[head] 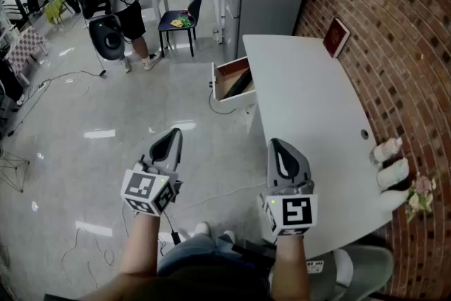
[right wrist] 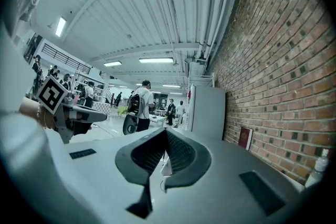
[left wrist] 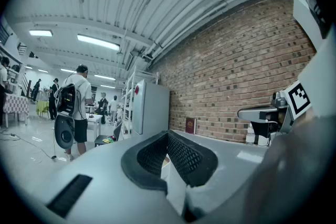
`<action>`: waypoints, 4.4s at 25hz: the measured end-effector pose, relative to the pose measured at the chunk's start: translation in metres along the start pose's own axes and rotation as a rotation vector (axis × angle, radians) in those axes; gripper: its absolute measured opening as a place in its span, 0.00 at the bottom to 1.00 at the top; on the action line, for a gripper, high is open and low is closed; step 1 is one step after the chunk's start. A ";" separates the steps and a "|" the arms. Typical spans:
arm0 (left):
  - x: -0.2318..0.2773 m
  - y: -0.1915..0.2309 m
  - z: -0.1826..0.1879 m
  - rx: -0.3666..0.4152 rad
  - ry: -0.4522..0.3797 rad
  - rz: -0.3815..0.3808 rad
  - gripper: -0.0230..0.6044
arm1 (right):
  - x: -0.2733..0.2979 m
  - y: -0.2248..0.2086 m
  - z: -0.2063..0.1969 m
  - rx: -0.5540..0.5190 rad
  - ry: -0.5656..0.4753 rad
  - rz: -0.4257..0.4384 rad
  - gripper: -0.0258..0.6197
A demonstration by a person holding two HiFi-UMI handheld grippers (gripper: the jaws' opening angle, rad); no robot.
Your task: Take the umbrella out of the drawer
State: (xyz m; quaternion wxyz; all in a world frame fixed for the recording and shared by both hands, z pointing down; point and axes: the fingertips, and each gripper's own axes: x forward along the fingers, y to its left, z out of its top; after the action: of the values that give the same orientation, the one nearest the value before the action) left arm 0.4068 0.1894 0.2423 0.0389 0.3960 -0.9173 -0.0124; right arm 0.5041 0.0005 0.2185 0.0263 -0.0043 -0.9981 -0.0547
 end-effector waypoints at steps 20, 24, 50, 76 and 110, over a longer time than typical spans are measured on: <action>0.025 0.044 0.004 0.057 -0.035 0.012 0.03 | 0.039 0.005 -0.004 -0.030 -0.036 -0.029 0.03; 0.052 0.082 0.004 -0.032 -0.057 -0.054 0.03 | 0.083 0.019 -0.004 0.002 -0.047 -0.056 0.03; 0.201 0.257 -0.016 0.000 0.047 -0.267 0.03 | 0.288 0.061 -0.016 -0.047 0.051 -0.267 0.03; 0.475 0.241 -0.046 0.115 0.169 -0.536 0.03 | 0.450 -0.090 -0.087 0.084 0.155 -0.466 0.03; 0.624 0.143 -0.130 0.285 0.309 -1.167 0.03 | 0.438 -0.128 -0.190 0.290 0.348 -1.057 0.03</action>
State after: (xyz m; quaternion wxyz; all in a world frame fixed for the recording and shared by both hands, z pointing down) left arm -0.1127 -0.1655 0.4183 0.1050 0.8309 -0.5258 0.1484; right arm 0.0755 -0.1451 0.4162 0.1594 0.5080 -0.8429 0.0772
